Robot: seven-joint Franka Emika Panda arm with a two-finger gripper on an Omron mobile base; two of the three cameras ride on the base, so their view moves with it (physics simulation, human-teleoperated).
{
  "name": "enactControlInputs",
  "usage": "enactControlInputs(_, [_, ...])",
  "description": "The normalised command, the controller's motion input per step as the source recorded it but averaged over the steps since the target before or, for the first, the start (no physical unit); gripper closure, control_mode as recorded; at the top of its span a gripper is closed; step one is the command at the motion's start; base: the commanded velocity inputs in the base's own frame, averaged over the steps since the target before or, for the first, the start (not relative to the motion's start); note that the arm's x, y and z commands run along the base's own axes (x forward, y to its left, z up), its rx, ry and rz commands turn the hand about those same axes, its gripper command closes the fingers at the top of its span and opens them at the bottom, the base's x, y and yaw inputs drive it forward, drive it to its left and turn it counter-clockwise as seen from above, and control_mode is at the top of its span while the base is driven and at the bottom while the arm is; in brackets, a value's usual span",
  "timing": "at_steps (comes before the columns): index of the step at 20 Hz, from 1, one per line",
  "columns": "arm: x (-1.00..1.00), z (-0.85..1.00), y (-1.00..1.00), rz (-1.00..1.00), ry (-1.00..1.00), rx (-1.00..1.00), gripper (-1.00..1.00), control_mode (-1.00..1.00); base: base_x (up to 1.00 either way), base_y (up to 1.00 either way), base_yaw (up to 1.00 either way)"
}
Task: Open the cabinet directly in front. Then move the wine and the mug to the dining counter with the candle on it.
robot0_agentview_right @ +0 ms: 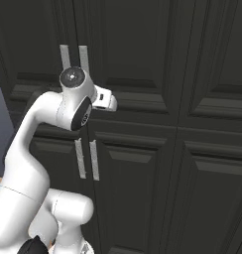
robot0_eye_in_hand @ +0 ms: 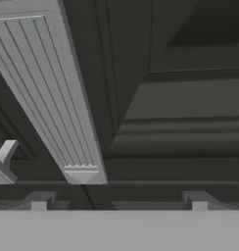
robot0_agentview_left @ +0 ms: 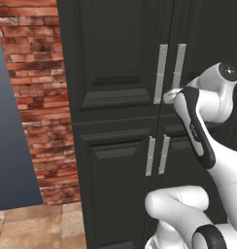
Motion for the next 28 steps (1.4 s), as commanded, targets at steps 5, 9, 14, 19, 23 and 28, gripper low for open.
enactControlInputs(5, [0.0, 0.12, -0.05, 0.0, -0.15, 0.02, -1.0, -1.0, 0.0, 0.0, 0.0])
enactControlInputs(9, [0.0, 0.17, 0.0, 0.0, -0.17, 0.0, -1.0, -1.0, 0.0, 0.0, 0.0])
enactControlInputs(14, [0.0, 0.26, 0.0, 0.0, -0.16, 0.0, -1.0, -1.0, 0.0, 0.0, 0.0])
enactControlInputs(19, [0.01, 0.11, 0.0, 0.0, -0.21, 0.01, -1.0, -1.0, 0.0, 0.0, 0.0])
enactControlInputs(23, [0.01, 0.0, 0.0, 0.0, -0.3, 0.03, -1.0, -1.0, 0.0, 0.0, 0.0])
enactControlInputs(28, [0.0, 0.07, 0.0, 0.0, -0.28, 0.02, -1.0, -1.0, 0.0, 0.0, 0.0])
